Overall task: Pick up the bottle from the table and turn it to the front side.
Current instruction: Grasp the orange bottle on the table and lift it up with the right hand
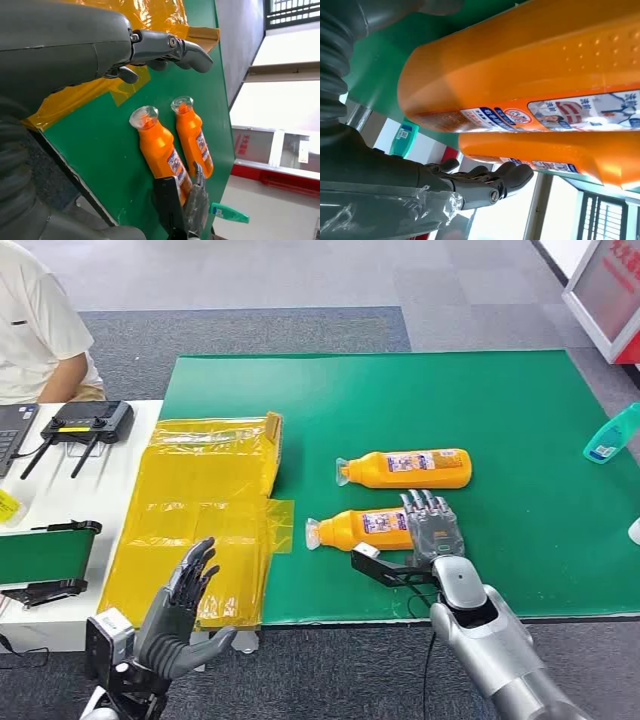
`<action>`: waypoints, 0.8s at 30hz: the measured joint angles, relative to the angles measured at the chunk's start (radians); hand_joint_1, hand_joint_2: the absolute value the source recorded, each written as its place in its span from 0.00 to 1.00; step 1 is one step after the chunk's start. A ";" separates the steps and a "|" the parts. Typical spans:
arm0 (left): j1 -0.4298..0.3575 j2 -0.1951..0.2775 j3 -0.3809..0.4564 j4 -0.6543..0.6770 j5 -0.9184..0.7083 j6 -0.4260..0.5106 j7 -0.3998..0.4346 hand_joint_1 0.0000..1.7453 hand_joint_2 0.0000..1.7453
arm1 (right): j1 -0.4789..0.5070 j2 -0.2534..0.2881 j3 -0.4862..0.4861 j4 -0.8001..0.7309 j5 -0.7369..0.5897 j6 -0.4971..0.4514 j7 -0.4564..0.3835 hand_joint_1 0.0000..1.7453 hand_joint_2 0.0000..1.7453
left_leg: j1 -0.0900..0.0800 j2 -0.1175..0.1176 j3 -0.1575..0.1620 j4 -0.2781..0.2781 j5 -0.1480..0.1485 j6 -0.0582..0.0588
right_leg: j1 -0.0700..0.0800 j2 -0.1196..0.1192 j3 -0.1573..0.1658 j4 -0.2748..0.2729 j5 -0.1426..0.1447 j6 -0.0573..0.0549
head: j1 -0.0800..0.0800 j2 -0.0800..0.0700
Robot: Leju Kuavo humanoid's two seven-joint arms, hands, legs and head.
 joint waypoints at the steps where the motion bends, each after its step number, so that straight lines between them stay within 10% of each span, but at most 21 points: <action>1: 0.000 0.001 -0.001 0.000 0.000 0.000 0.000 0.00 1.00 | -0.001 0.000 0.001 0.002 0.000 0.001 0.000 0.00 1.00 | 0.000 0.000 0.000 0.000 0.000 0.000 | 0.000 0.000 0.000 0.000 0.000 0.000 | 0.000 0.000; 24: -0.036 0.098 -0.129 0.031 0.062 0.039 -0.051 0.00 1.00 | -0.286 -0.150 0.172 0.355 -0.379 0.257 -0.155 0.01 1.00 | 0.000 0.001 0.010 0.000 0.003 0.002 | -0.001 0.000 0.010 -0.001 0.004 0.002 | 0.000 0.000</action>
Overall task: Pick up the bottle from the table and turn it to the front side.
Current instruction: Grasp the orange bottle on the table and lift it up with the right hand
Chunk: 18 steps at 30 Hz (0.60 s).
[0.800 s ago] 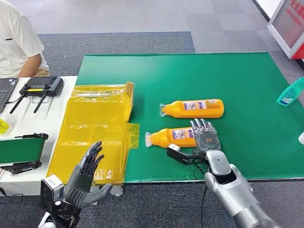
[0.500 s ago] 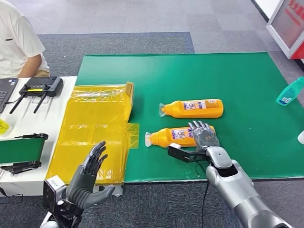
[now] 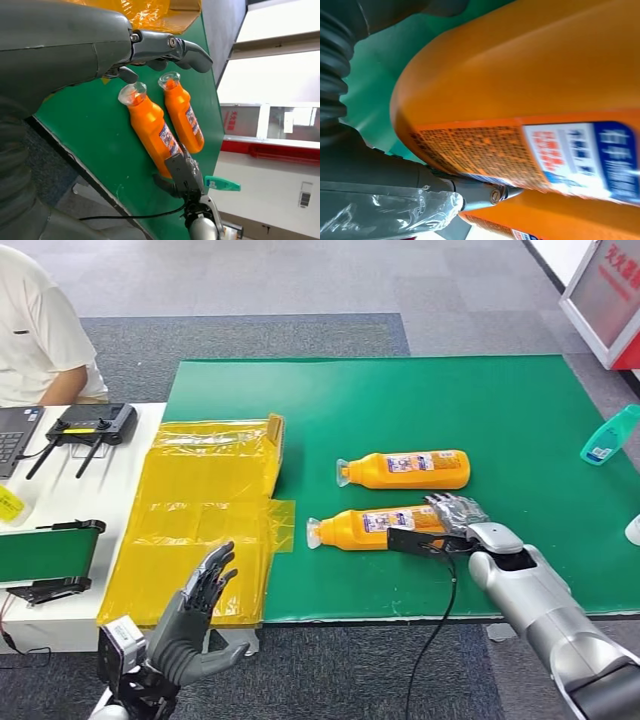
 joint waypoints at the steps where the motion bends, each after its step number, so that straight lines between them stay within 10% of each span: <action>1: 0.000 0.003 -0.001 0.000 0.001 0.000 0.000 0.00 1.00 | -0.004 -0.005 0.012 0.002 -0.009 0.000 0.001 0.06 1.00 | 0.000 0.000 0.000 0.000 0.000 0.000 | 0.000 0.000 0.000 0.000 0.000 0.000 | 0.000 0.000; 6: 0.001 0.011 -0.002 0.001 0.002 0.002 0.000 0.00 1.00 | -0.012 -0.019 0.056 0.005 -0.042 -0.010 0.011 1.00 1.00 | 0.000 0.000 0.002 0.000 -0.001 0.000 | 0.000 0.000 0.002 -0.001 0.000 0.000 | 0.000 0.000; 18: 0.002 0.018 -0.003 0.002 -0.004 0.003 0.000 0.00 1.00 | 0.000 -0.046 0.110 -0.024 -0.121 -0.060 0.038 1.00 1.00 | 0.000 0.000 0.003 0.000 -0.001 0.000 | 0.000 0.000 0.003 -0.001 0.000 0.000 | 0.000 0.000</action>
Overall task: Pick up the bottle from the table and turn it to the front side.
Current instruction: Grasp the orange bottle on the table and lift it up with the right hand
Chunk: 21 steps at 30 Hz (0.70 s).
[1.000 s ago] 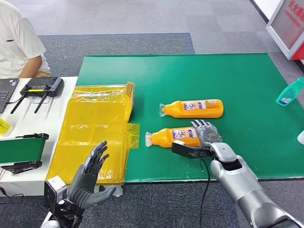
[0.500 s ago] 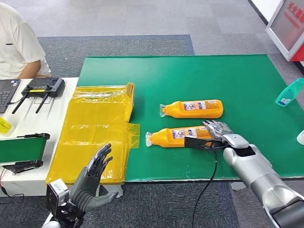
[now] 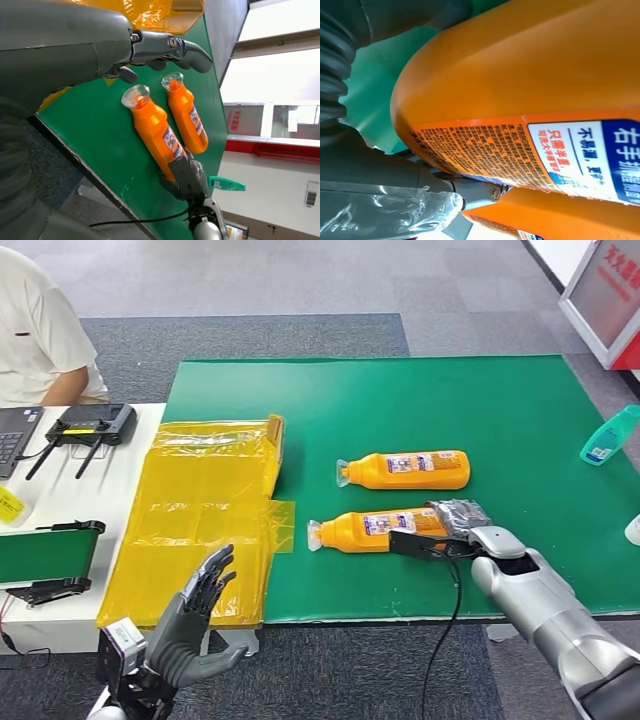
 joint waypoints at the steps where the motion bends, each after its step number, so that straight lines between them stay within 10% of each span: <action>1: 0.000 0.000 0.000 0.000 0.000 0.000 0.000 0.00 1.00 | 0.001 -0.001 0.001 -0.002 -0.002 -0.002 0.000 1.00 1.00 | 0.000 0.000 0.000 0.000 0.000 0.000 | 0.000 0.000 0.000 0.000 0.000 0.000 | 0.000 0.000; 13: 0.000 0.000 0.000 0.002 0.003 -0.003 0.001 0.00 1.00 | 0.039 -0.016 -0.020 -0.043 -0.148 -0.001 -0.055 1.00 1.00 | 0.000 0.000 0.001 0.000 -0.001 0.000 | 0.000 0.000 0.000 0.000 -0.001 0.000 | 0.000 0.000; 21: 0.000 0.002 0.000 0.009 0.021 0.000 -0.004 0.00 1.00 | 0.319 0.002 -0.209 -0.321 -0.555 0.031 -0.183 1.00 1.00 | 0.001 -0.001 -0.001 0.000 -0.003 -0.003 | 0.002 0.000 0.000 0.000 -0.003 -0.003 | 0.000 0.000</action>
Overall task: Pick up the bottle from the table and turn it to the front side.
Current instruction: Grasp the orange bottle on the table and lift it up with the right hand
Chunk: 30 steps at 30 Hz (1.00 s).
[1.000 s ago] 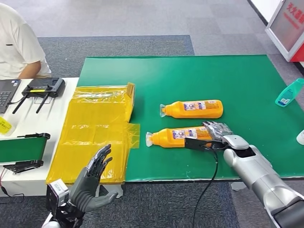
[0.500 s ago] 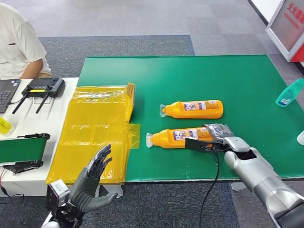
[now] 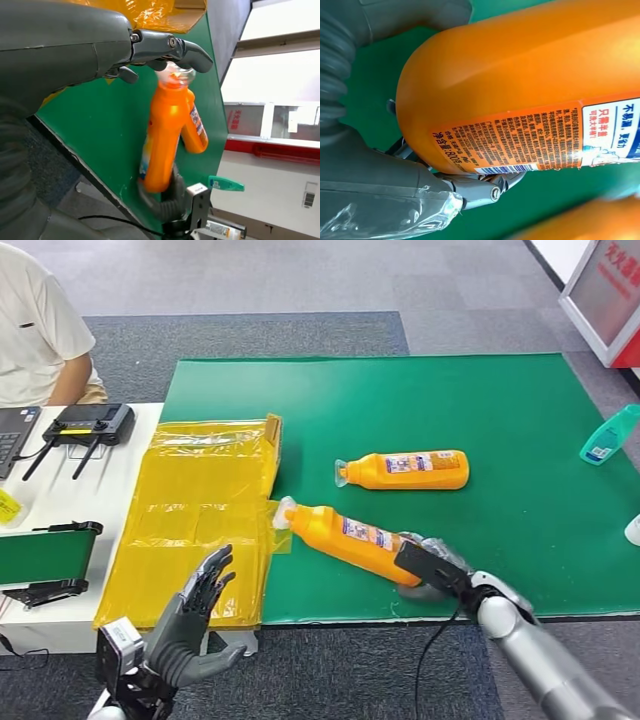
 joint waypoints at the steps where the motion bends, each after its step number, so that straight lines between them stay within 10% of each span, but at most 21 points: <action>1: 0.000 0.000 0.000 0.000 0.000 0.000 0.000 0.00 1.00 | 0.036 0.009 -0.021 -0.033 -0.022 0.005 -0.004 1.00 1.00 | 0.000 0.000 -0.001 0.000 0.000 0.000 | 0.000 0.000 -0.001 0.000 0.000 0.000 | 0.000 0.000; 30: -0.018 -0.081 0.012 -0.014 0.079 -0.024 0.037 0.00 1.00 | 0.318 0.306 -0.255 -0.449 -0.095 0.041 -0.093 1.00 1.00 | 0.001 0.000 -0.008 0.000 0.000 0.000 | 0.000 -0.001 -0.008 0.001 -0.001 0.000 | 0.000 0.000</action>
